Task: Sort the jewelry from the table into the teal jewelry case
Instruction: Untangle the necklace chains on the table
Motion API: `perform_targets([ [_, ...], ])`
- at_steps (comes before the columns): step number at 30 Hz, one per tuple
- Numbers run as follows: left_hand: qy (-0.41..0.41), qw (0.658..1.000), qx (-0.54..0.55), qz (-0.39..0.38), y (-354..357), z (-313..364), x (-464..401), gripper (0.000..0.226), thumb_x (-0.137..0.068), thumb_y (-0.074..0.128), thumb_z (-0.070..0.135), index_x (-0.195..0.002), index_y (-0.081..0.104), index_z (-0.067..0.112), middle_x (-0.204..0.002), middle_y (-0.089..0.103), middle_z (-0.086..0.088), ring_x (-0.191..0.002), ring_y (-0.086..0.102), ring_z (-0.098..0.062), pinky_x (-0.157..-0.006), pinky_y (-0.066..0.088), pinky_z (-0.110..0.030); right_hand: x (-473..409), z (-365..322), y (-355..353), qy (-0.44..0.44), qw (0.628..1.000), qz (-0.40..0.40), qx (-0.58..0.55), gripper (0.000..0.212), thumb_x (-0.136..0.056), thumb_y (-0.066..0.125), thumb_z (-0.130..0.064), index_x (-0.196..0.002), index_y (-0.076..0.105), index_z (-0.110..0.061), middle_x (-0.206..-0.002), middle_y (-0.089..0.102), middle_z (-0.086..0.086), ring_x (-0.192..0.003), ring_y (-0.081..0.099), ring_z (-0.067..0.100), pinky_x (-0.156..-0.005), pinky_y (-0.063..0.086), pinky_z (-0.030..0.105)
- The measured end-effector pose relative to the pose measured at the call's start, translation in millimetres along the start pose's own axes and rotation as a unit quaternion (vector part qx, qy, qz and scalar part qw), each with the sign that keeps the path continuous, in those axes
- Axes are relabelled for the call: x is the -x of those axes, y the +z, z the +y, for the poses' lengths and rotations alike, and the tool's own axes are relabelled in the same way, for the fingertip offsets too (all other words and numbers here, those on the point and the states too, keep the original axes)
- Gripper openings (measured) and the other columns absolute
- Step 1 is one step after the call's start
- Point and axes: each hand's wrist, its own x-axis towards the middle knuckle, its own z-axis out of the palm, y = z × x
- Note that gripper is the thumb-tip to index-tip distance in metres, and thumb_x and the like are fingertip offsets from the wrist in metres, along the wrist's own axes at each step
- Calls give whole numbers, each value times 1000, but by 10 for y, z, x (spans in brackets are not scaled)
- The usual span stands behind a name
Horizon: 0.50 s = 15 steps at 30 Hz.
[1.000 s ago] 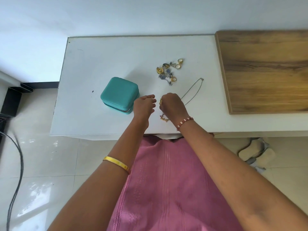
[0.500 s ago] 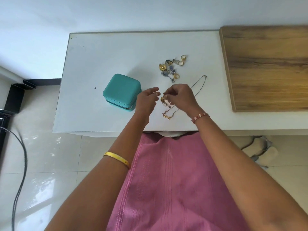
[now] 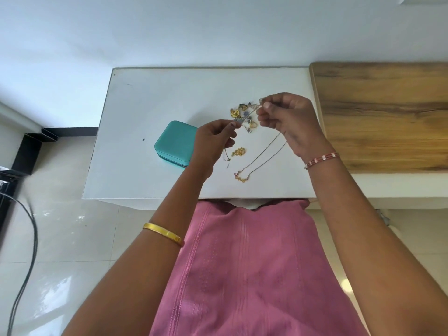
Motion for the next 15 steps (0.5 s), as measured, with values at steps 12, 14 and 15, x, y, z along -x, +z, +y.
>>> perform_targets([
  [12,-17,994,-79,-76,-28,44,95,16,-94,54,24,-99,68,21,-81,66,5,-61,51,-7,-58,39,-19,110,-103,116,54,989,21,-137,9,-93,49,-3,-88,55,-6,-65,68,12,-62,68,26,-62,58,34],
  [14,-17,995,-62,-81,11,66,97,17,-94,53,25,-102,66,18,-85,67,5,-67,57,-6,-62,42,-18,136,-108,163,27,998,6,-59,8,-92,51,-3,-88,58,-6,-71,68,14,-62,68,25,-63,58,33],
  [15,-13,996,-45,-79,23,78,96,16,-94,54,23,-101,66,16,-85,67,4,-68,59,-7,-63,43,-18,145,-113,180,9,1000,1,-17,9,-91,53,-3,-87,59,-7,-73,68,15,-62,68,24,-64,58,34],
])
